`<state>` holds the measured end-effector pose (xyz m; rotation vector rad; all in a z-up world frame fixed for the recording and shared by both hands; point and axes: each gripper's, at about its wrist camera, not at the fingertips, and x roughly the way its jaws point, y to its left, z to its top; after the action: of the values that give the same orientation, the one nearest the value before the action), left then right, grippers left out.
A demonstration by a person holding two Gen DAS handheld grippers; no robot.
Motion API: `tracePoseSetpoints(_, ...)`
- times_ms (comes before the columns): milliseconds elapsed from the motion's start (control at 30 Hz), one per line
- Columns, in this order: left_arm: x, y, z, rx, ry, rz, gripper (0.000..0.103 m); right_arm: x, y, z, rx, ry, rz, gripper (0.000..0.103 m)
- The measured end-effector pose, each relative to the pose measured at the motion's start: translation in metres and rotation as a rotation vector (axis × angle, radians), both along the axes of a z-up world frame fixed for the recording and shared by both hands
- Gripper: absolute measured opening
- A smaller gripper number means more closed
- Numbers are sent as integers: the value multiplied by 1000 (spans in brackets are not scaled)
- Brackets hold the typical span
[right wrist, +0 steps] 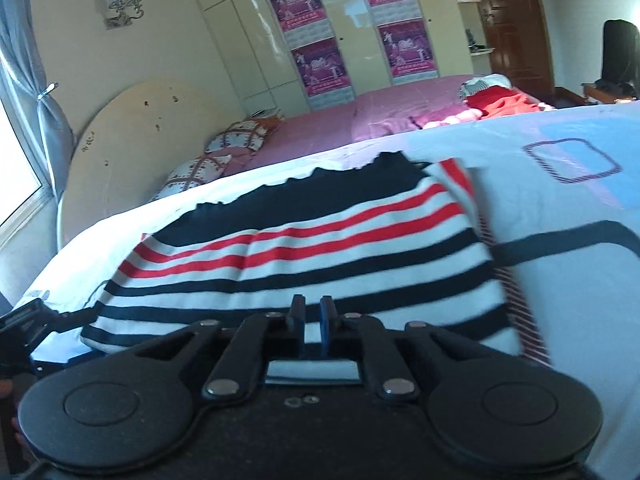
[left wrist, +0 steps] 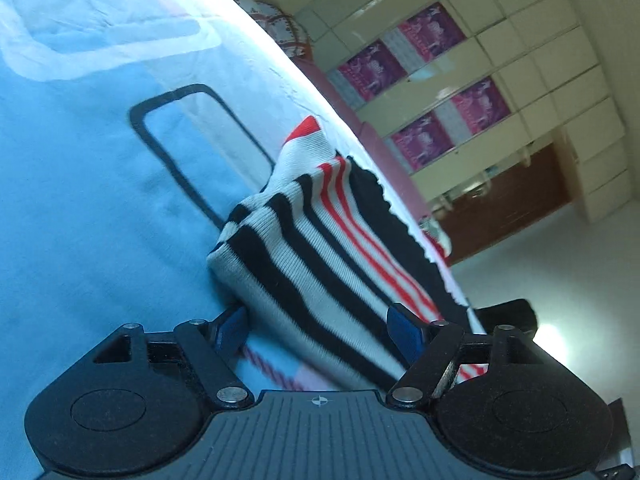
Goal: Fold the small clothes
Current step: 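Grasp the folded sweater edge with the left gripper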
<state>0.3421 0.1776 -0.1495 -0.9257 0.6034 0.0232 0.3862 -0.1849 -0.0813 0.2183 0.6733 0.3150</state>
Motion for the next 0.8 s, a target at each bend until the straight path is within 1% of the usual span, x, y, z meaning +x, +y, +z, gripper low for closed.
tracePoseSetpoints(100,11,-2,-5,8,-23,2,75,11,11,-4,7,2,26,9)
tracePoseSetpoints(233,30,-4,-6,37,-31,3,74,22,22,-11,24,18,48,9)
tracePoseSetpoints(367,41,-3,-5,56,-36,13,74,38,36,-16,13,16,71,9)
tracePoseSetpoints(600,48,0,-6,66,-49,28,74,64,58,-15,-5,-5,100,9)
tracePoseSetpoints(667,50,0,-6,76,-52,25,73,69,62,-16,-11,-4,104,9)
tracePoseSetpoints(700,51,0,-7,81,-48,28,67,72,63,-17,-13,-1,107,9)
tracePoseSetpoints(733,50,1,-8,79,-46,35,64,74,64,-18,-18,1,108,9)
tracePoseSetpoints(800,46,7,-12,58,-37,55,44,77,66,-21,-28,6,113,9)
